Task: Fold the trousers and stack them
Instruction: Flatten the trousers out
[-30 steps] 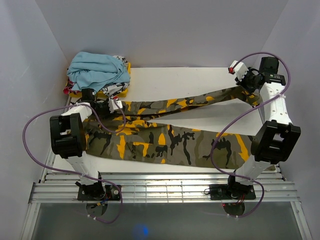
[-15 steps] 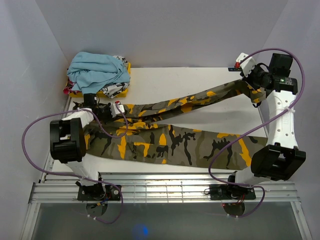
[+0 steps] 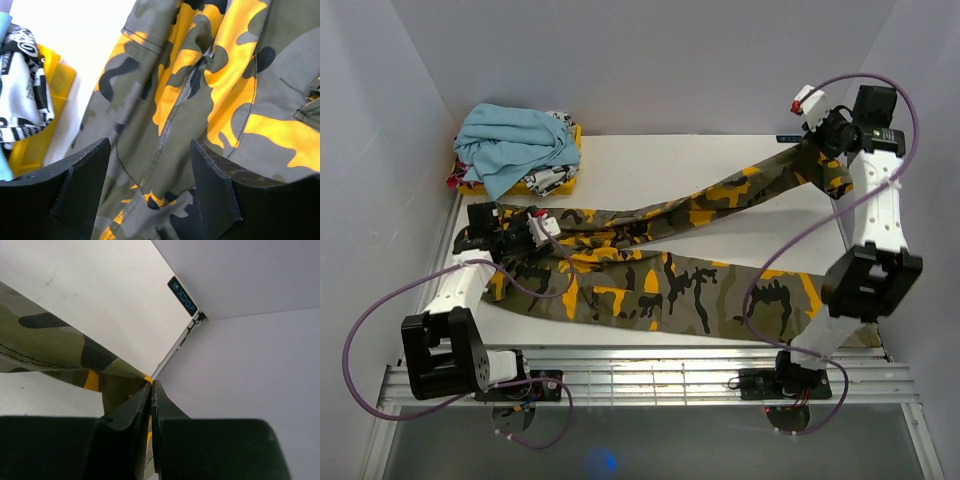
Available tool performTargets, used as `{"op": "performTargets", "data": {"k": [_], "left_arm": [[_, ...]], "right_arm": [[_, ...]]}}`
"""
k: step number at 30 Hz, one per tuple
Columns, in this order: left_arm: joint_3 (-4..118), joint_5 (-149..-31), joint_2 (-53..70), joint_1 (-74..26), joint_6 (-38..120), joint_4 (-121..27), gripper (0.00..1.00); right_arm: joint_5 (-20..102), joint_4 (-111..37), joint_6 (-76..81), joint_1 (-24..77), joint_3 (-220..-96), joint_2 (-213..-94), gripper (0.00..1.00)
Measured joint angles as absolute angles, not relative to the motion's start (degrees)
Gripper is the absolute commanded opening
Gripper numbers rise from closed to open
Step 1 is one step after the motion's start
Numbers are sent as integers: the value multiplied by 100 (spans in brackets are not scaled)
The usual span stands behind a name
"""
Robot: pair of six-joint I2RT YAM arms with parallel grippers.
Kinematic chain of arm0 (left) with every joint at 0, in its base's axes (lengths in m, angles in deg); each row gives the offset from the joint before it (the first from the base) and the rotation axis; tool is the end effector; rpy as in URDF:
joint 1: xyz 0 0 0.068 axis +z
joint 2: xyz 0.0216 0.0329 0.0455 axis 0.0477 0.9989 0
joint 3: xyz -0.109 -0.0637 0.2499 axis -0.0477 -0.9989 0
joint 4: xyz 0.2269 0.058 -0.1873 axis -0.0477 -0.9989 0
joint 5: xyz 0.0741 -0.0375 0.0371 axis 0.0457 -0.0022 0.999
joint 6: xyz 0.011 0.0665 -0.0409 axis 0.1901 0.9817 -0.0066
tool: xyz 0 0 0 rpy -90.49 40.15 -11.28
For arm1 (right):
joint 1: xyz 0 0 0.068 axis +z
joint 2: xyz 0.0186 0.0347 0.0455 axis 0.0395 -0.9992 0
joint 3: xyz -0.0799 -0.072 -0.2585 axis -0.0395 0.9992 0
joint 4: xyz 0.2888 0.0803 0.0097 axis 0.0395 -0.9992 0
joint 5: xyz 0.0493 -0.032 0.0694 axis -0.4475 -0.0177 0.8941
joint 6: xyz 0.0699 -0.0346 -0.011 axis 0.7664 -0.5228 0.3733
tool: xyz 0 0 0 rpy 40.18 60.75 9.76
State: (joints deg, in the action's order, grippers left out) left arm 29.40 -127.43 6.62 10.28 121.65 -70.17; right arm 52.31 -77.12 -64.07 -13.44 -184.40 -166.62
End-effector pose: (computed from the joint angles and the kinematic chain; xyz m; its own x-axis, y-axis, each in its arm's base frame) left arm 0.3044 -0.0086 0.1950 0.0705 0.6684 -0.7404 0.8393 0.3613 0.4061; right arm 0.4275 -0.0623 0.4079 -0.1971 -0.7942 -0.5748 -0.4992 0.5859 -0.6384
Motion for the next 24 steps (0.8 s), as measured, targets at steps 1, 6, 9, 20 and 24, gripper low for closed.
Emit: {"op": "performTargets", "data": {"k": [1, 6, 9, 20, 24], "left_arm": [[2929, -12746, 634, 1028, 12051, -7030, 76], [2931, -12582, 805, 1085, 11470, -7034, 70], [3029, -12472, 1102, 1330, 11190, -7205, 68], [3799, -11701, 1965, 2488, 10185, -7749, 70], [3814, -11366, 2044, 2777, 10205, -8103, 68]], "right_arm": [[5118, -7644, -6297, -1344, -18825, -17208, 8], [4331, -7520, -5703, -1338, -21430, -20435, 8], [3669, -7290, -5557, -1296, -21531, -21464, 8], [2392, -6457, -5069, -1008, -19784, -20791, 96], [2744, -6868, -4947, -1049, -19494, -19936, 90]]}}
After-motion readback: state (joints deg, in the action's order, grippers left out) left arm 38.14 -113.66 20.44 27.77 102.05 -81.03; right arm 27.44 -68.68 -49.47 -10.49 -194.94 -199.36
